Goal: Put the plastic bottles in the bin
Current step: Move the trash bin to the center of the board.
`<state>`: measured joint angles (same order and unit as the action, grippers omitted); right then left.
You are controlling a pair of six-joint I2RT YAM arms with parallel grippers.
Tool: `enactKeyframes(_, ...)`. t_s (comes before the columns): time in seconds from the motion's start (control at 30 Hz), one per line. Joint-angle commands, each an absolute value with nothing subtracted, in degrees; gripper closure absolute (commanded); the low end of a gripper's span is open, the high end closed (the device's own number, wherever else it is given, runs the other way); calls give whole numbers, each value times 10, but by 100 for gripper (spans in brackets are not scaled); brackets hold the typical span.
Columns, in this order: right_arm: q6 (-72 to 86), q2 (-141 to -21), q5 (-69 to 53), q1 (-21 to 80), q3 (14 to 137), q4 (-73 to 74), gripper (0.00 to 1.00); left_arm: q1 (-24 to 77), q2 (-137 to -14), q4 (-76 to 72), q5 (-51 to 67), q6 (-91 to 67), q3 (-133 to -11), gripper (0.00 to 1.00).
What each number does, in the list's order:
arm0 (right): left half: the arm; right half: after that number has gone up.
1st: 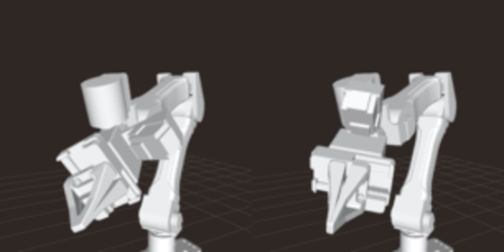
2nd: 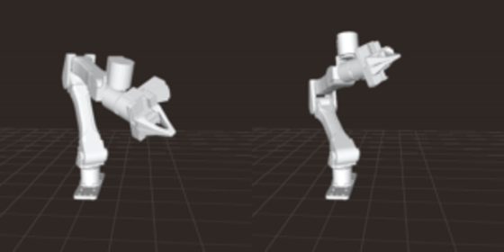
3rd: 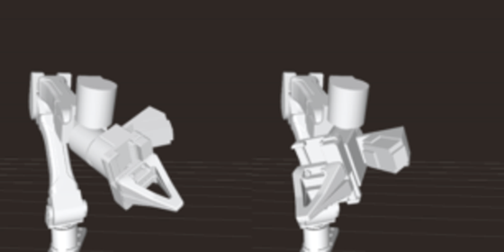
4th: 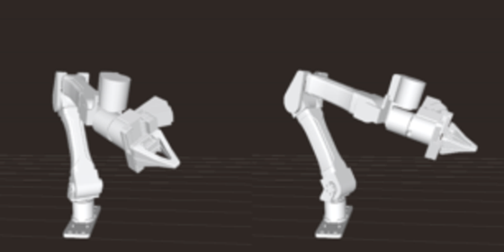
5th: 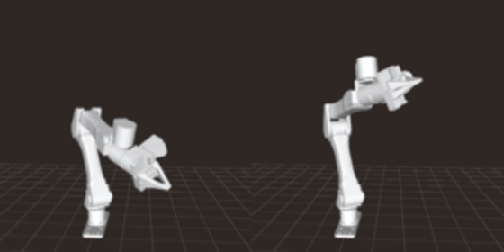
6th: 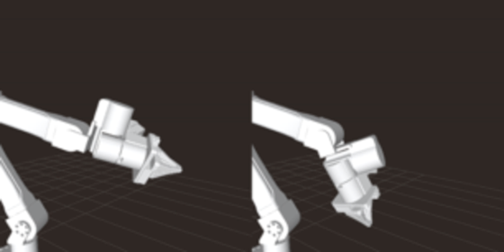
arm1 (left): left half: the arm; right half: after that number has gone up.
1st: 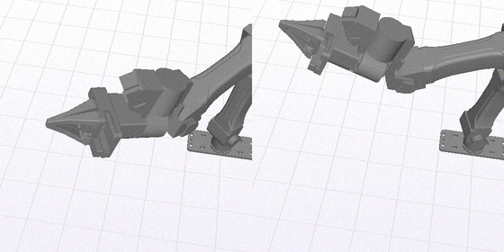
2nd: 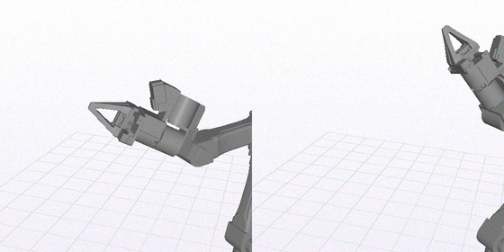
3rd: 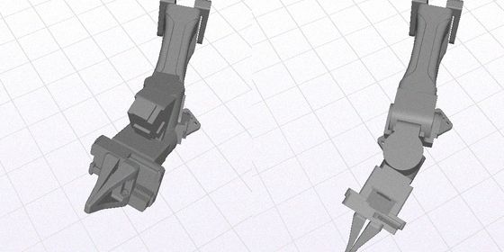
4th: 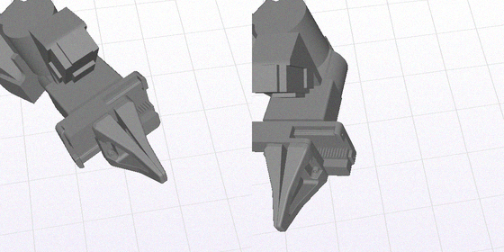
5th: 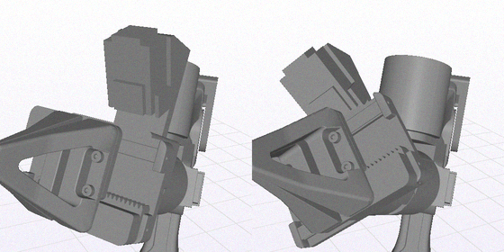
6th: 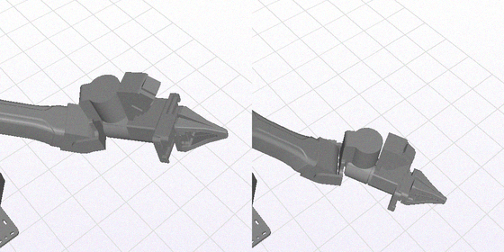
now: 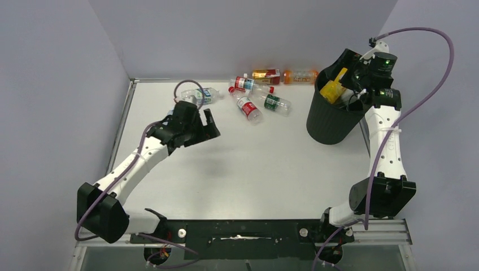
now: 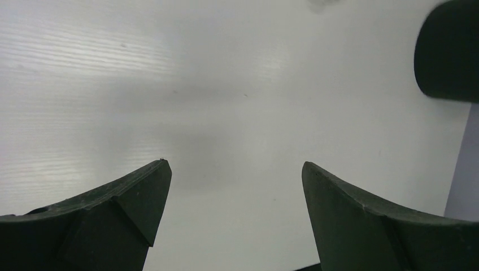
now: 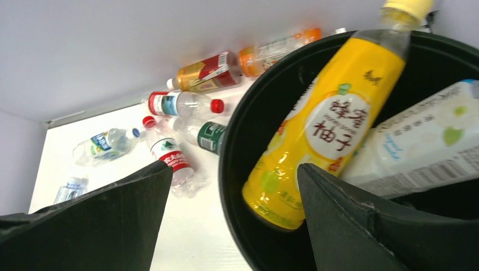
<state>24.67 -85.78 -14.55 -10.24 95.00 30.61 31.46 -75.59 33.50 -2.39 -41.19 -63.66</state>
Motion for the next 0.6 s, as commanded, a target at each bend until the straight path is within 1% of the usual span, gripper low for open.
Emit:
enactKeyframes(0.0,240,-850,-163,-87,966,301,16,207,-759,330,-6,-371,-676,13)
enactKeyframes(0.2,230,-843,-157,-70,967,315,16,90,-793,320,-10,-321,-702,12)
enactKeyframes(0.37,210,-853,-139,-56,984,342,16,27,-822,313,-9,-284,-712,13)
enactKeyframes(0.57,179,-864,-127,-50,981,360,18,-46,-833,298,0,-250,-695,12)
